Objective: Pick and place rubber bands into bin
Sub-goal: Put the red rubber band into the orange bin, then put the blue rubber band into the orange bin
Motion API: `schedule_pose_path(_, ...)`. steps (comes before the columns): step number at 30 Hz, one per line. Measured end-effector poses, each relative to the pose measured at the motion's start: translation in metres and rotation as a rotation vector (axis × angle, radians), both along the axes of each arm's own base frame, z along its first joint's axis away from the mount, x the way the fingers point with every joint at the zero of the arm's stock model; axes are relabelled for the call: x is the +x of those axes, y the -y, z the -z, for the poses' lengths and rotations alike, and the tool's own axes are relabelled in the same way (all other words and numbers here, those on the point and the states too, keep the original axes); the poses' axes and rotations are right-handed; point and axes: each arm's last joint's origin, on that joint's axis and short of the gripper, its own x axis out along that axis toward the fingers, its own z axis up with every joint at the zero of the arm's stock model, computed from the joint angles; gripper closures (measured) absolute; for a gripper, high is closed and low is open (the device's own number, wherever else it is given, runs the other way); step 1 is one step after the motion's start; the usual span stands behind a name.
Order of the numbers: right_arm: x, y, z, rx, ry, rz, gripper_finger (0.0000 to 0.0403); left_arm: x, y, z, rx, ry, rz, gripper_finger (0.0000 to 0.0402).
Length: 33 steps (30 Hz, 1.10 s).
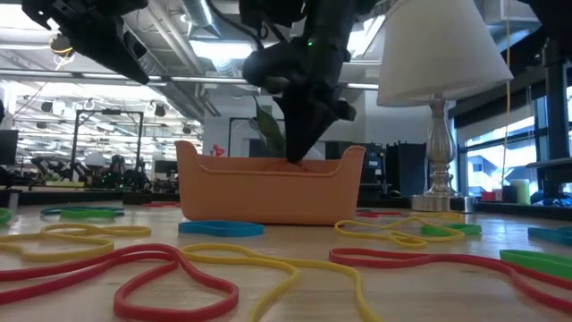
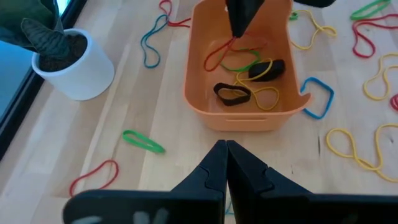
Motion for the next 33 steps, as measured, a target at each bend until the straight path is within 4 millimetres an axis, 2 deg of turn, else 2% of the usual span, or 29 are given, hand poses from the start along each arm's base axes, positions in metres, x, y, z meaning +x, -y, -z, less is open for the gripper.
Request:
schedule_pose_path(13,-0.003,0.004,-0.009,-0.005,-0.020,-0.011,0.0294,0.000,0.001,0.000,-0.018,-0.003,0.016,0.0398)
schedule_pose_path(19,-0.007,0.004,-0.020,-0.012,-0.002,-0.038,0.0288,0.000,0.001,0.000,-0.027,0.000,0.007,0.0398)
schedule_pose_path(23,-0.014,0.000,-0.039,-0.033,0.032,-0.111,0.0294,0.000,0.001,0.000,-0.031,0.000,0.005,0.0398)
schedule_pose_path(28,-0.038,-0.014,-0.057,-0.072,0.062,-0.212,0.0323,0.001,0.001,0.000,-0.071,0.015,-0.022,0.0398)
schedule_pose_path(33,-0.088,-0.018,-0.062,-0.087,0.148,-0.171,0.0353,0.003,0.001,-0.001,-0.109,0.039,-0.054,0.0398)
